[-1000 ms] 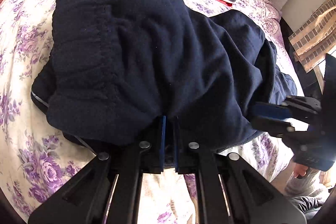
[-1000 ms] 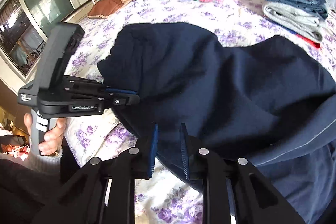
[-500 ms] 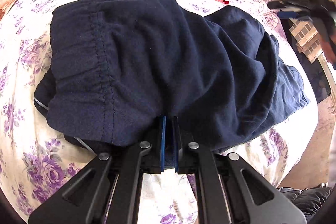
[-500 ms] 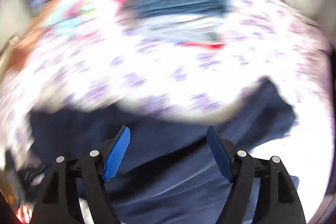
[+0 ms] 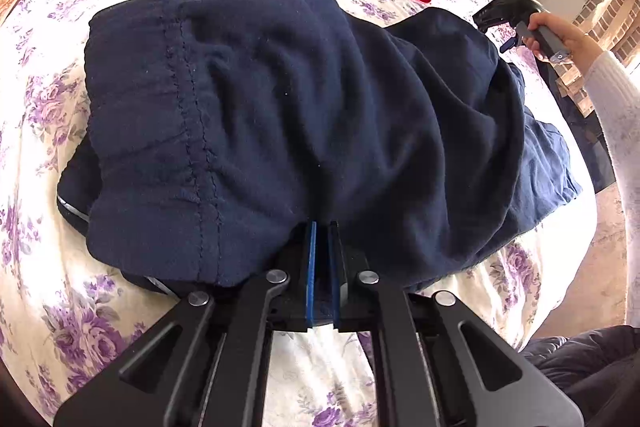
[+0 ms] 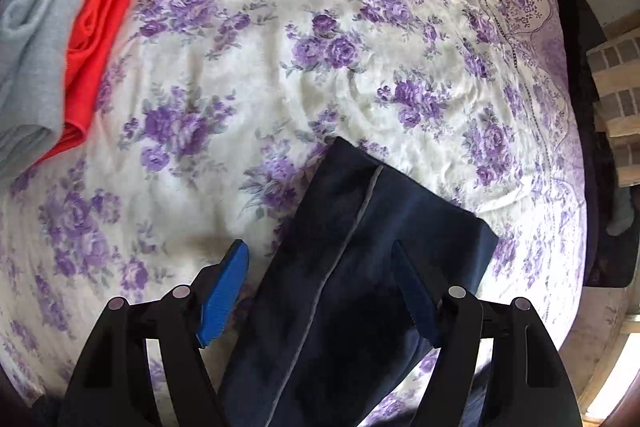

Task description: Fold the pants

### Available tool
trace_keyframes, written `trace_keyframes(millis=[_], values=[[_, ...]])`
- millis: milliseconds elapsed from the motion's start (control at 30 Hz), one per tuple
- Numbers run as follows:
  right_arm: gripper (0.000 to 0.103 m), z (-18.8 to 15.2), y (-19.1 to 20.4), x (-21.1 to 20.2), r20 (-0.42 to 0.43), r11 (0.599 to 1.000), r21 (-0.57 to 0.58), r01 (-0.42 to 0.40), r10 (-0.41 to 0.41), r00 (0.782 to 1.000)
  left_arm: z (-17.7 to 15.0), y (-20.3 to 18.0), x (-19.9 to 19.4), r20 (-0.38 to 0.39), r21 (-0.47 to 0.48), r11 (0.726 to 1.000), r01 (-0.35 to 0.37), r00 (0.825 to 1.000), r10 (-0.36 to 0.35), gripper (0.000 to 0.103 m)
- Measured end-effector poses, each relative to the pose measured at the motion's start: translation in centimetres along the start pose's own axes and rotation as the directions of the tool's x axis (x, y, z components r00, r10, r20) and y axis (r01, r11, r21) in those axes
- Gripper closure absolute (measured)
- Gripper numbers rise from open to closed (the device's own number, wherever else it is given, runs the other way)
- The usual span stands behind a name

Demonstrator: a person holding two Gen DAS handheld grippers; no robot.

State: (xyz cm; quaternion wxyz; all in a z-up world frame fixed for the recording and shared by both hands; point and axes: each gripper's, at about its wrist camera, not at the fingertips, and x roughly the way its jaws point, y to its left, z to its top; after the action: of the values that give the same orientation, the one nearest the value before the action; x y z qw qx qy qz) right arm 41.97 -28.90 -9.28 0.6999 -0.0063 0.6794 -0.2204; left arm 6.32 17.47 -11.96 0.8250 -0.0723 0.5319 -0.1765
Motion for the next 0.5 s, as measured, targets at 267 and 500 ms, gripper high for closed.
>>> trace_keyframes(millis=[267,500], values=[[0.066,-1.6,-3.6,1.6,0.031,0.973,0.115,-0.200,0.197,0.980,0.1,-0.1,0.0,-0.008,0.005,1.000,-0.009,1.000,0.009,0.097],[0.087,-6.6,-9.8,-5.2,0.240,0.900,0.147,-0.411,0.370,0.897,0.0,-0.4,0.0,-0.002,0.006,1.000,-0.023,1.000,0.023,0.097]])
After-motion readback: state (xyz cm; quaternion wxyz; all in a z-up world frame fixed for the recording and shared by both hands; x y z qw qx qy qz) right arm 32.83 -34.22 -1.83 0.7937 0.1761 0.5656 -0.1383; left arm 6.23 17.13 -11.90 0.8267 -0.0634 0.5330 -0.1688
